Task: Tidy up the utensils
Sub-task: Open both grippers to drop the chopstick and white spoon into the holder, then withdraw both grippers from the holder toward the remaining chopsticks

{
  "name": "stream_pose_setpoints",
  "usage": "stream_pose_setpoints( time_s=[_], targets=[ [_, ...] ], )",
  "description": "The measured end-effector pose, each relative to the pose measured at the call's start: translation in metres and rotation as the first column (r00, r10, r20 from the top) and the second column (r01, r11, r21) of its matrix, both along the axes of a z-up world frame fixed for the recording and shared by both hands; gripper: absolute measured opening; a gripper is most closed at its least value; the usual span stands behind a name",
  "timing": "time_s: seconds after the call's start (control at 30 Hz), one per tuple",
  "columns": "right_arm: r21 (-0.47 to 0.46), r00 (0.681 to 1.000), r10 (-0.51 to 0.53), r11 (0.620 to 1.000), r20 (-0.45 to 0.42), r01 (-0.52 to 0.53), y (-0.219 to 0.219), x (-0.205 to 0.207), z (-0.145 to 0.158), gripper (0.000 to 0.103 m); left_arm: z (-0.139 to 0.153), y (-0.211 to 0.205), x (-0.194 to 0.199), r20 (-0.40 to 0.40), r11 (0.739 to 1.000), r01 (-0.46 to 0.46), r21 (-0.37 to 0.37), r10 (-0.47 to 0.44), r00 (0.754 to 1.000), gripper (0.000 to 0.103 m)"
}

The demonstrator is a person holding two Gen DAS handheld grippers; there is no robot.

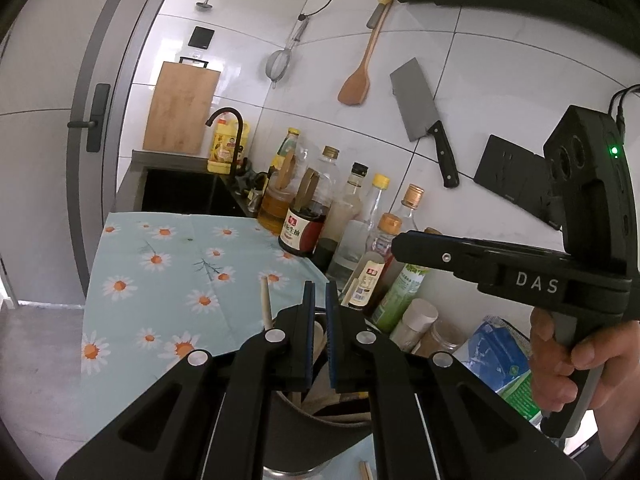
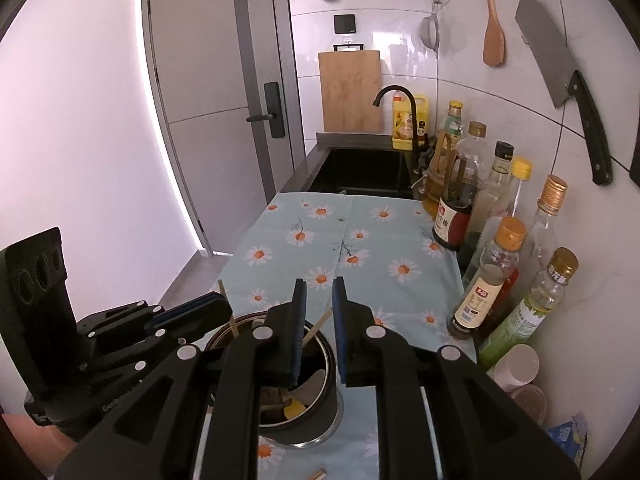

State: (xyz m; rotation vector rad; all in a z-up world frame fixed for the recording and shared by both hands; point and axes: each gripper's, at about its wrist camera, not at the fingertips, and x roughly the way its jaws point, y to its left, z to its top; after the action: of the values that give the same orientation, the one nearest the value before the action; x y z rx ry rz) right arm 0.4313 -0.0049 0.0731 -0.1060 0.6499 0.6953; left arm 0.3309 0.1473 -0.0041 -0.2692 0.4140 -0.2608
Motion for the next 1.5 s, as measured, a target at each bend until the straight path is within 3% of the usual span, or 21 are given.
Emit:
stream_pose_setpoints(
  time_s=[0.37,0.5,0.57,0.67,1.07,1.2,1.37,1.5],
  targets=[
    [0.007,0.998,0.058,0.998,-0.01,-0.058,-0.013,-0.028,0.014,0.015,0.017,0.002,-0.025,0.001,1.0,-0.013,0.006,0.013,1.0,0.006],
    [-0.031,0.994,0.111,0.993,-0.012,-0.111,-0.015,-0.046,0.013,0.016,0.021,0.005,-0.042,-0.002,1.0,-0.021,0.004,0.021,1.0,0.015],
    [-0.054,0.992,0.121,0.991,-0.022,-0.122,-0.017,-0.052,0.009,0.035,0.022,0.008,-0.053,0.006,0.999,-0.035,-0.002,0.035,0.999,0.015],
    [-0.073,0.989,0.146,0.986,-0.031,-0.148,-0.024,-0.065,0.005,0.036,0.02,0.012,-0.07,-0.012,0.999,-0.043,-0.002,0.043,0.999,0.018],
    [-0.138,0.935,0.339,0.926,-0.105,-0.352,-0.034,-0.114,-0.019,0.036,0.003,0.015,-0.125,-0.089,0.991,-0.137,-0.006,0.136,0.987,0.018],
    [-0.198,0.891,0.424,0.871,-0.161,-0.45,-0.034,-0.129,-0.036,0.036,-0.006,0.006,-0.141,-0.132,0.983,-0.181,0.01,0.181,0.975,0.018],
    [-0.284,0.797,0.544,0.746,-0.264,-0.603,-0.034,-0.159,-0.066,0.036,-0.018,-0.002,-0.172,-0.189,0.97,-0.242,0.018,0.241,0.952,0.018],
    [-0.339,0.717,0.607,0.632,-0.342,-0.697,-0.032,-0.186,-0.091,0.036,-0.03,-0.009,-0.196,-0.223,0.956,-0.292,0.015,0.288,0.931,0.025]
  ],
)
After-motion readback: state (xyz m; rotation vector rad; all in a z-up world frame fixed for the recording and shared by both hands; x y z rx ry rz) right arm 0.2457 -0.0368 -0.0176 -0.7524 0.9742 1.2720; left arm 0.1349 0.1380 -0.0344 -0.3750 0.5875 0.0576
